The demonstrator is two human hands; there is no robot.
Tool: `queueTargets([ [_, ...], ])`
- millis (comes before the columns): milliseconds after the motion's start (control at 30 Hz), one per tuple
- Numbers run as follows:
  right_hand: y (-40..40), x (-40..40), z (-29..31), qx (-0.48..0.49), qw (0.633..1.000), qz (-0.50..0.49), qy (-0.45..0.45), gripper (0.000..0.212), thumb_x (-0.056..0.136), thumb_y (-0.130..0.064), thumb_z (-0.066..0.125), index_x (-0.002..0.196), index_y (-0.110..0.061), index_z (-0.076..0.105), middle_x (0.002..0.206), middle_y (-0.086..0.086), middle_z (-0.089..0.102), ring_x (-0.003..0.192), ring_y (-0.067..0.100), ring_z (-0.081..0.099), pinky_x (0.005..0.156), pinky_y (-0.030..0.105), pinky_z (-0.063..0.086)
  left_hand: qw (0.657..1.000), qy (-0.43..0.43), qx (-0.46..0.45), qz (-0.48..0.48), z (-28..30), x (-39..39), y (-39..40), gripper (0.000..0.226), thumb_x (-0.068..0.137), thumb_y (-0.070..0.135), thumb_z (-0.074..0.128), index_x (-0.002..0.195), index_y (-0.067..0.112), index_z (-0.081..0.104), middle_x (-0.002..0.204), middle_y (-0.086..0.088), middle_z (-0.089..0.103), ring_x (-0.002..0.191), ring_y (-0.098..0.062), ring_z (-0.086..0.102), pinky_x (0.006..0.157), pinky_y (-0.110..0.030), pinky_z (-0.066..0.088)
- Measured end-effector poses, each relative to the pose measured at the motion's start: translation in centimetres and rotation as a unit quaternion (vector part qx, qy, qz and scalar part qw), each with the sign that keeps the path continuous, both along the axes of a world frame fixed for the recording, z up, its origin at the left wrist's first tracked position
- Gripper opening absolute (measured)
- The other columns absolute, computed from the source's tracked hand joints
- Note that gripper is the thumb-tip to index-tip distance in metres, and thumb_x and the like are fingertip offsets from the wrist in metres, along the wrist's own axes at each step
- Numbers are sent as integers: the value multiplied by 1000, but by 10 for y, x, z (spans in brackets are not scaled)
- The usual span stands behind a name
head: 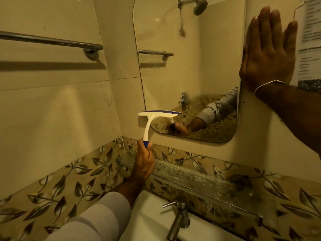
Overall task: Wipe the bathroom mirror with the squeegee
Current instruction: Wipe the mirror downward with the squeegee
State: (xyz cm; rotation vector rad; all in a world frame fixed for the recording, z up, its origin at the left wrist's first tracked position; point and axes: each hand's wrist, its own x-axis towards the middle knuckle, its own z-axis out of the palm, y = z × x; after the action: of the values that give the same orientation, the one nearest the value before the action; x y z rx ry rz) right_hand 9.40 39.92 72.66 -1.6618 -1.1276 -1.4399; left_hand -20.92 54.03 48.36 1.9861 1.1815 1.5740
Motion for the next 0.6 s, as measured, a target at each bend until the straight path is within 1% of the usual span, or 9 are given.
queueTargets([
  [100, 0, 0, 0, -1, 1000, 6, 4, 59, 108, -38, 12, 160, -15, -3, 168, 9, -3, 155, 28, -1, 123, 53, 0, 1000, -1, -4, -5, -7, 0, -3, 25, 102, 23, 40, 117, 3, 39, 74, 6, 47, 57, -6, 48, 49, -12, 42],
  [167, 1, 1, -1, -2, 1000, 8, 4, 59, 108, -38, 11, 160, -15, -4, 168, 10, -2, 155, 28, -1, 123, 54, 1, 1000, 4, -13, -9, -10, -1, -4, 26, 102, 26, 39, 119, 6, 38, 77, 2, 50, 59, -8, 50, 49, -15, 41],
  [267, 4, 3, -1, 1, 1000, 19, 16, 58, 108, -40, 9, 160, -16, -3, 168, 11, 0, 155, 29, 1, 123, 58, 6, 1000, 11, -17, -10, -16, -2, -4, 25, 102, 28, 38, 118, 9, 38, 78, -3, 50, 60, -13, 49, 51, -19, 38],
  [367, 5, 4, -2, -1, 999, 26, 24, 59, 108, -41, 9, 159, -16, -3, 168, 11, 0, 155, 29, 1, 122, 59, 9, 1000, 23, -16, -2, -24, -5, -5, 20, 102, 29, 37, 115, 14, 38, 79, -6, 52, 61, -16, 50, 52, -26, 44],
  [433, 5, 4, -2, -5, 999, 27, 27, 58, 108, -41, 9, 159, -16, -3, 168, 11, 1, 155, 29, 1, 122, 59, 9, 999, 32, -20, 7, -32, -8, -8, 21, 101, 32, 37, 115, 16, 38, 81, -8, 54, 63, -20, 54, 54, -32, 48],
  [600, 4, 3, -1, -8, 999, 20, 24, 58, 108, -40, 9, 159, -15, -2, 168, 11, 0, 155, 29, 1, 122, 58, 7, 997, 53, -41, 30, -46, -13, -17, 29, 101, 34, 38, 118, 12, 42, 78, -7, 55, 61, -18, 54, 55, -34, 50],
])
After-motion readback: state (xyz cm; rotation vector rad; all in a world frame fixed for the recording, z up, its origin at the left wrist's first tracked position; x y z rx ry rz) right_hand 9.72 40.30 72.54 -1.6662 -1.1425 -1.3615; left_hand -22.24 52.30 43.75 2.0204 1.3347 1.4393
